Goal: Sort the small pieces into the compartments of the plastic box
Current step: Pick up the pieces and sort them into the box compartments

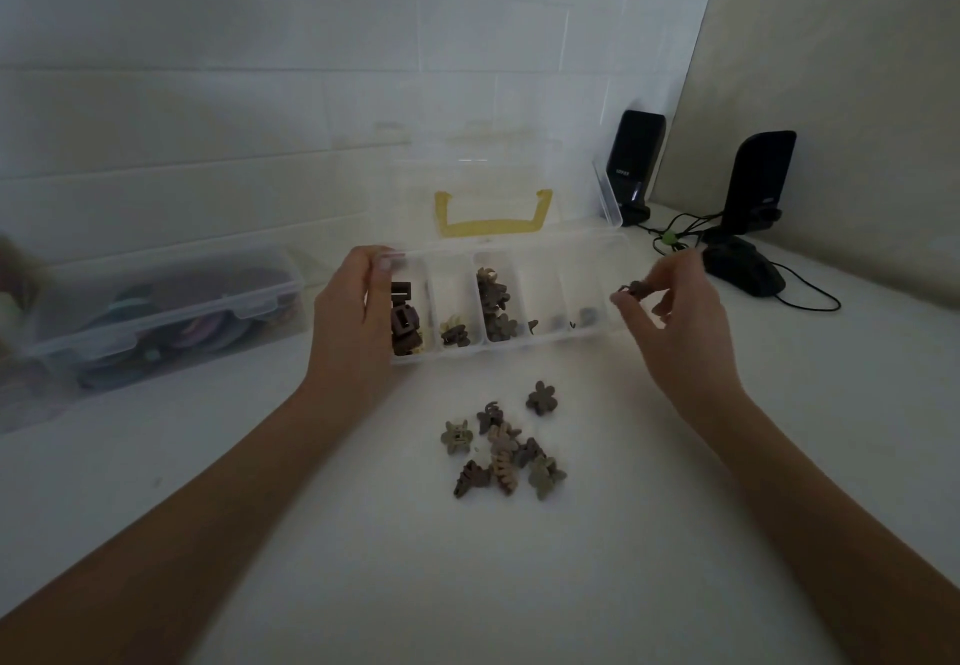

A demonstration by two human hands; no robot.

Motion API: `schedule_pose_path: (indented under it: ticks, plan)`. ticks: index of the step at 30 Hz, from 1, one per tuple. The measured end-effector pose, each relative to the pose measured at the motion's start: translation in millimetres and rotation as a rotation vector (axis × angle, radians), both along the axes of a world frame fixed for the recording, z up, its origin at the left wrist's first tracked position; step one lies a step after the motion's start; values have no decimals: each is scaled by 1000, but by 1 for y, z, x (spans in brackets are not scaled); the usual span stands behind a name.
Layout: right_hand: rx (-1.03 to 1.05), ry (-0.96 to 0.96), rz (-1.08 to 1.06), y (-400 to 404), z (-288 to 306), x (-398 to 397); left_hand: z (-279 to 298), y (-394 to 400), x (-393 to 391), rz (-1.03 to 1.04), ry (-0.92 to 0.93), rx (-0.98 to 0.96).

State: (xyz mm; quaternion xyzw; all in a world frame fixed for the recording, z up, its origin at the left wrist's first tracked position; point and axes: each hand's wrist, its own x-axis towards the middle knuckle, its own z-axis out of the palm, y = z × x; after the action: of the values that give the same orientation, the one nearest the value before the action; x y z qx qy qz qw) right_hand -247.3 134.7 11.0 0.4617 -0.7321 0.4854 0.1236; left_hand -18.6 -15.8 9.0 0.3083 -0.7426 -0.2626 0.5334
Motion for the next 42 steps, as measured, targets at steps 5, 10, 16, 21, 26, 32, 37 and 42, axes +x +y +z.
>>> schedule_pose_path:
  ticks: [5, 10, 16, 21, 26, 32, 37, 42]
  plan:
    - [36, 126, -31, -6, -5, 1, 0, 0, 0, 13, -10, -11]
    - [53, 149, -12, -2, 0, 4, 1, 0, 0, -1, 5, -1]
    - [217, 197, 459, 13, 19, 36, 2, 1, 0, -10, 15, 0]
    - [672, 202, 590, 16, 12, 42, 1, 0, 0, -8, 15, 3]
    - [643, 311, 530, 13, 9, 43, 1, 0, 0, -14, 13, -2]
    - [405, 297, 515, 11, 8, 51, 2, 1, 1, -19, 28, -7]
    - [146, 254, 429, 0, 12, 63, 2, 2, 0, -33, 54, 0]
    - [46, 330, 291, -29, 29, 67, 0, 1, 0, -22, 54, -18]
